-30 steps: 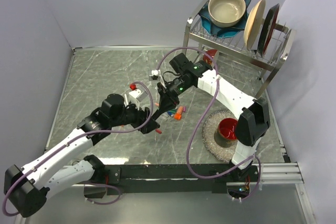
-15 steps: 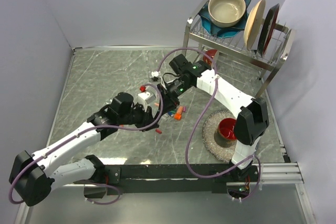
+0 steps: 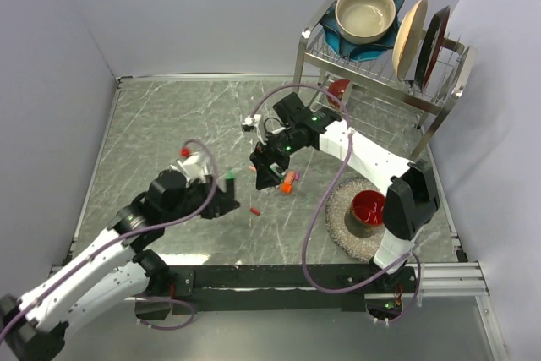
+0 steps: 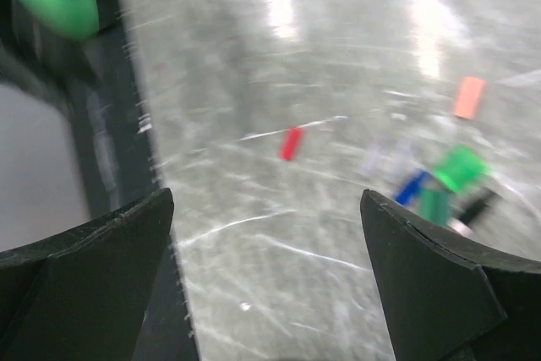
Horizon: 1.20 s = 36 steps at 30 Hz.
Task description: Open the pen caps
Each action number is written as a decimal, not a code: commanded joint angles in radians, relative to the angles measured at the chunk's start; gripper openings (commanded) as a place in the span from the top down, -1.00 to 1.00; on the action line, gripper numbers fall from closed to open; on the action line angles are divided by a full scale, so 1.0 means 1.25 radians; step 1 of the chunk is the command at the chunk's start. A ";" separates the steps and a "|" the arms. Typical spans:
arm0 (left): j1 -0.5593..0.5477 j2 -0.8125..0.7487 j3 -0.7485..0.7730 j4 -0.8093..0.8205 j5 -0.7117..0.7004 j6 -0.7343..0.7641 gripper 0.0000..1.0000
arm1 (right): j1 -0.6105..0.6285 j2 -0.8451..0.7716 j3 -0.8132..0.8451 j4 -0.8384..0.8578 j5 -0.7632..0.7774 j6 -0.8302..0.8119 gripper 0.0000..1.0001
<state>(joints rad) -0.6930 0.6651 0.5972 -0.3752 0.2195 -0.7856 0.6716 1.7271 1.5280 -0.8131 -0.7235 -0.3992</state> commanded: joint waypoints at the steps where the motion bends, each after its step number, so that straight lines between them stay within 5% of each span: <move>1: 0.062 -0.093 -0.036 -0.170 -0.293 -0.303 0.99 | -0.001 -0.082 -0.031 0.141 0.146 0.086 -1.00; 10: 0.343 0.137 -0.007 -0.256 -0.316 -0.368 0.99 | -0.016 -0.120 -0.074 0.188 0.150 0.103 -1.00; 23: 0.440 0.263 -0.081 -0.133 -0.328 -0.375 0.92 | -0.023 -0.113 -0.081 0.188 0.141 0.096 -1.00; 25: 0.450 0.269 -0.094 -0.120 -0.320 -0.374 0.72 | -0.023 -0.110 -0.080 0.187 0.142 0.096 -1.00; 30: 0.464 0.293 -0.103 -0.101 -0.312 -0.368 0.69 | -0.023 -0.107 -0.079 0.183 0.148 0.092 -1.00; 34: 0.471 0.282 -0.102 -0.104 -0.309 -0.370 0.11 | -0.024 -0.105 -0.079 0.169 0.170 0.070 -1.00; 36: 0.473 0.273 -0.105 -0.111 -0.306 -0.381 0.06 | -0.023 -0.105 -0.084 0.162 0.181 0.029 -1.00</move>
<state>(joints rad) -0.1108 1.0298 0.4652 -0.5312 -0.1608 -1.2453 0.6491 1.6184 1.4322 -0.6144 -0.5285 -0.2947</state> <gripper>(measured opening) 0.436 0.999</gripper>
